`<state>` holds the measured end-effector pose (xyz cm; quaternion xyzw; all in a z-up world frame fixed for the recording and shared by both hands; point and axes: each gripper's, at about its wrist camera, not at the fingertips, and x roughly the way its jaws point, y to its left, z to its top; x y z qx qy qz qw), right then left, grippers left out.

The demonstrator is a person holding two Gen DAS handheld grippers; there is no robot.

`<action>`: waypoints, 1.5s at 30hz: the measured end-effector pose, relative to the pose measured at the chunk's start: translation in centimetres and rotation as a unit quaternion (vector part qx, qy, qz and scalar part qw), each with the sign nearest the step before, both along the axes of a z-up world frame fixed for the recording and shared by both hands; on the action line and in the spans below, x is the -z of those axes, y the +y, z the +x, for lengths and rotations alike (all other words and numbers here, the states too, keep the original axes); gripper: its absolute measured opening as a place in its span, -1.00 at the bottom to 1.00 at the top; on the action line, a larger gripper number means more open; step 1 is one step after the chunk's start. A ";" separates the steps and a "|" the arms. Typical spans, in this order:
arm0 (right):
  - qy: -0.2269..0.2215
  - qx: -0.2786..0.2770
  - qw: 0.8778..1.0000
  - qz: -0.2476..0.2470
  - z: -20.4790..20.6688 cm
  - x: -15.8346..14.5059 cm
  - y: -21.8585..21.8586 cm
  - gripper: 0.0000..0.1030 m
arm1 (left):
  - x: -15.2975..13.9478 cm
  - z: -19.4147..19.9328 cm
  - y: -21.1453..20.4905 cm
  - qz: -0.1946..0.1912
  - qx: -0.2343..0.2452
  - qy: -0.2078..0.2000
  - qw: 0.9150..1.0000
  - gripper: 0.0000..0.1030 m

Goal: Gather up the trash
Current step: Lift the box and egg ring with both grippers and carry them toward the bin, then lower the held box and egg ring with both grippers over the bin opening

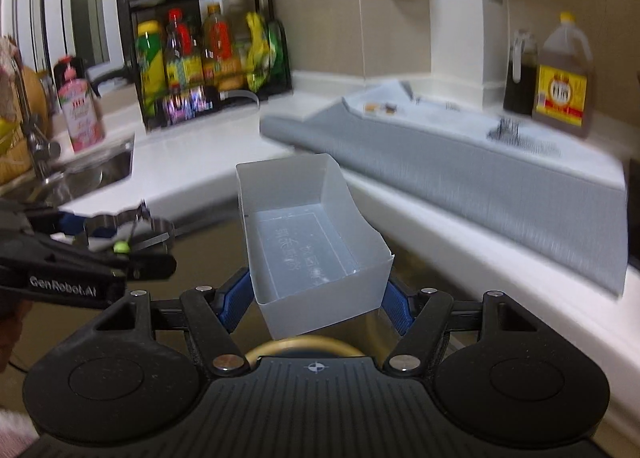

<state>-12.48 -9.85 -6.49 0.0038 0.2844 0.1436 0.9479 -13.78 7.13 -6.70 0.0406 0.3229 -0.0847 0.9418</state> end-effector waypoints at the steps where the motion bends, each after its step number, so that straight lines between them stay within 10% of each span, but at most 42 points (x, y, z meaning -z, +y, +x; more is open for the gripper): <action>1: 0.006 0.001 1.000 -0.003 -0.1 0.4 0.1 0.37 | 0.1 -0.1 0.1 -0.003 -0.002 0.003 1.000 0.72; 45: 0.053 -0.022 0.998 -0.016 0.3 2.4 1.2 0.35 | 1.4 -0.3 -0.3 0.008 0.012 0.024 1.000 0.72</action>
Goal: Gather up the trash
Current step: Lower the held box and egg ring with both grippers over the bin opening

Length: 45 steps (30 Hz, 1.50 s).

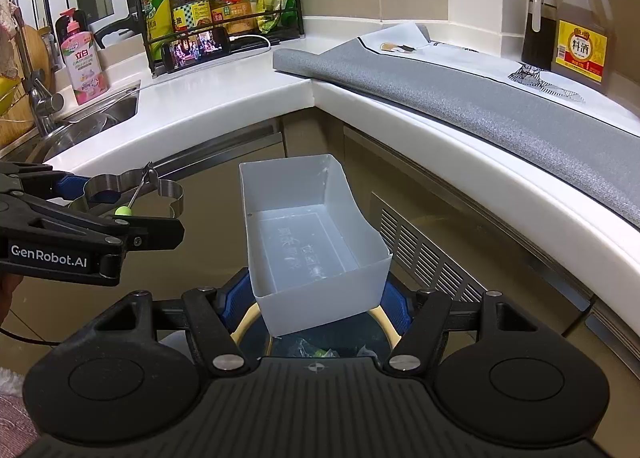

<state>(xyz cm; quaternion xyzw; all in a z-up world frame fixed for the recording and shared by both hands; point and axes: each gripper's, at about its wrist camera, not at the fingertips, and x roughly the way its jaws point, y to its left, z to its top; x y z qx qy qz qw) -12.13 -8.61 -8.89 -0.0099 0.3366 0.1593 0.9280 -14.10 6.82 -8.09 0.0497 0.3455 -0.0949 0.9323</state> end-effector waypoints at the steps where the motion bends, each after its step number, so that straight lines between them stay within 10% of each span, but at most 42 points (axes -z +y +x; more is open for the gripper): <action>1: 0.001 0.000 1.000 0.000 0.0 0.0 0.0 0.35 | 0.0 0.0 0.0 0.000 0.001 0.000 1.000 0.72; 45: 0.035 -0.016 0.999 -0.005 1.4 1.6 0.7 0.25 | 1.8 2.3 0.7 -0.010 -0.013 0.043 0.999 0.72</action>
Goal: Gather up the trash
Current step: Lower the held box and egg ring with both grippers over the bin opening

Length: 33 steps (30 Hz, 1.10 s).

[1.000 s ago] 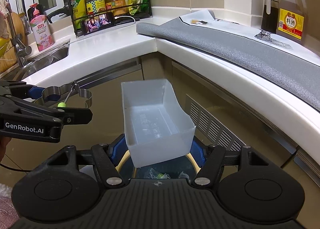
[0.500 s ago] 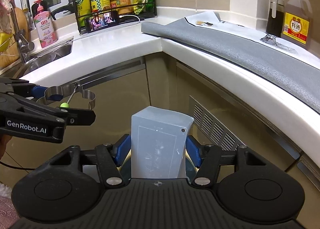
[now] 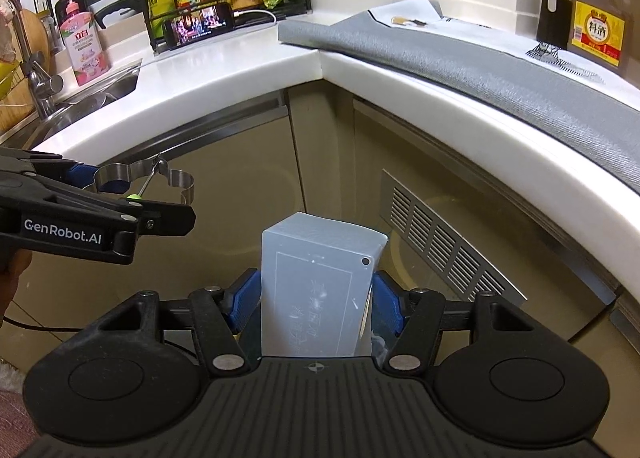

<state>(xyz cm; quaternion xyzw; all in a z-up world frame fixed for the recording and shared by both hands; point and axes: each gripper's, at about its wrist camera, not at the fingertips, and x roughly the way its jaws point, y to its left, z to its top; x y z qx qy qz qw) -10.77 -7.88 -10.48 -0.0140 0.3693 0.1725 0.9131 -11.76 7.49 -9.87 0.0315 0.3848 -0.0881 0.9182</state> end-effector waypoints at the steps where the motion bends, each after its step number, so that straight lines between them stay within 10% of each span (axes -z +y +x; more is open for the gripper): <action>1: 0.002 -0.001 1.000 0.000 0.1 0.1 0.0 0.25 | 0.1 0.1 0.0 -0.001 -0.001 0.002 1.000 0.72; 33: 0.038 -0.015 0.999 -0.013 2.3 1.4 0.5 0.25 | 1.8 2.1 0.2 -0.013 -0.003 0.040 0.999 0.72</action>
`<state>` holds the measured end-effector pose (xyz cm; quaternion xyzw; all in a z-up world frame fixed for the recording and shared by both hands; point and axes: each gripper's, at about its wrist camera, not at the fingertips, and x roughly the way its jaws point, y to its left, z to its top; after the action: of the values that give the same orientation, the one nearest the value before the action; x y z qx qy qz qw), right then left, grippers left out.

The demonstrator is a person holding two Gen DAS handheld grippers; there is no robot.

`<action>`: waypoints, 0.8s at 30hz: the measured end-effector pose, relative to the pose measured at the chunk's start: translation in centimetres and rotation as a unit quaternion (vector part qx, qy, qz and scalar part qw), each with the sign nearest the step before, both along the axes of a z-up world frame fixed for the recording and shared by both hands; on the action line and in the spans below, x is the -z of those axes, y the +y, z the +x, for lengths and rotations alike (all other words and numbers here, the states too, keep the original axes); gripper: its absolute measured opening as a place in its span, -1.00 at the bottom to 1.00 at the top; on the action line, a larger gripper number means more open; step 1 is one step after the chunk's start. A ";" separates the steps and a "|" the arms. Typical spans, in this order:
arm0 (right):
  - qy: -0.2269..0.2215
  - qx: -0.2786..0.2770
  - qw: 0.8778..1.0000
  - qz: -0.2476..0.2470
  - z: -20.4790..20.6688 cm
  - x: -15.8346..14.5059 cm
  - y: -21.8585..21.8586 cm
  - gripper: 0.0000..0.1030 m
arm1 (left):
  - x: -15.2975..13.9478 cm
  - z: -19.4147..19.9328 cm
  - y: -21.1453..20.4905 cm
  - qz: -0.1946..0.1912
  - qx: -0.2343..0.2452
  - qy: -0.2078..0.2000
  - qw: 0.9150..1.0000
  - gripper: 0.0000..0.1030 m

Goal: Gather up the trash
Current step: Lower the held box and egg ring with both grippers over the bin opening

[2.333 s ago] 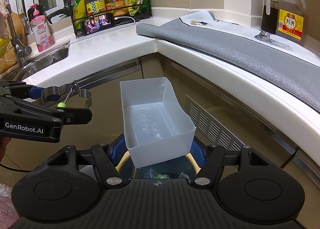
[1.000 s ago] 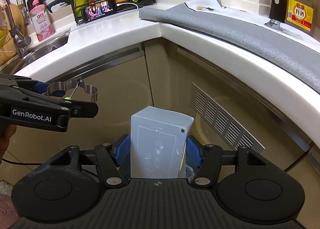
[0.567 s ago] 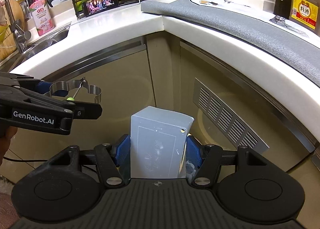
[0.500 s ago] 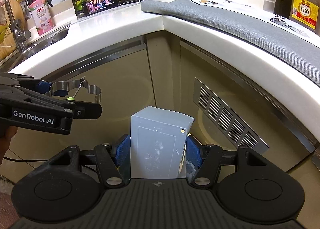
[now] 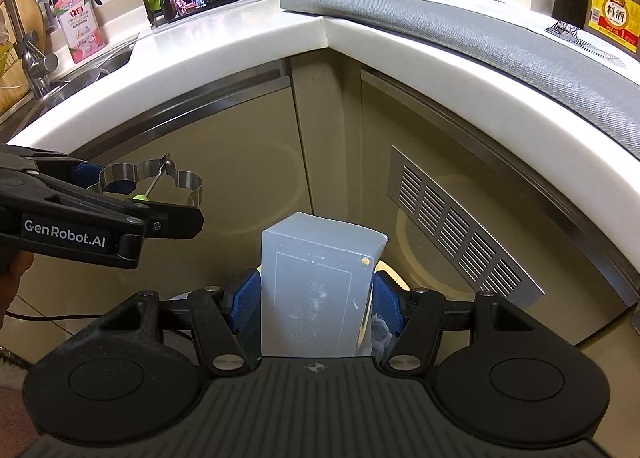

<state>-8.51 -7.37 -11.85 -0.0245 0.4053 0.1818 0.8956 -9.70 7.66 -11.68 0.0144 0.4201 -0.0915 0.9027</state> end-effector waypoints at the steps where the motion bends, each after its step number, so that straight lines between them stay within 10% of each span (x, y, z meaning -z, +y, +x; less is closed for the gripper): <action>1: 0.001 0.000 1.000 -0.001 0.1 0.0 0.0 0.25 | 0.1 0.1 0.0 0.000 0.000 0.001 1.000 0.72; 24: 0.028 0.010 1.000 -0.001 1.6 1.5 0.1 0.26 | 2.0 2.2 0.2 -0.010 -0.008 0.038 0.999 0.72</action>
<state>-6.92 -7.28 -13.34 -0.0159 0.4307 0.1728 0.8856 -7.52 7.83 -13.68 -0.0012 0.4530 -0.0889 0.8871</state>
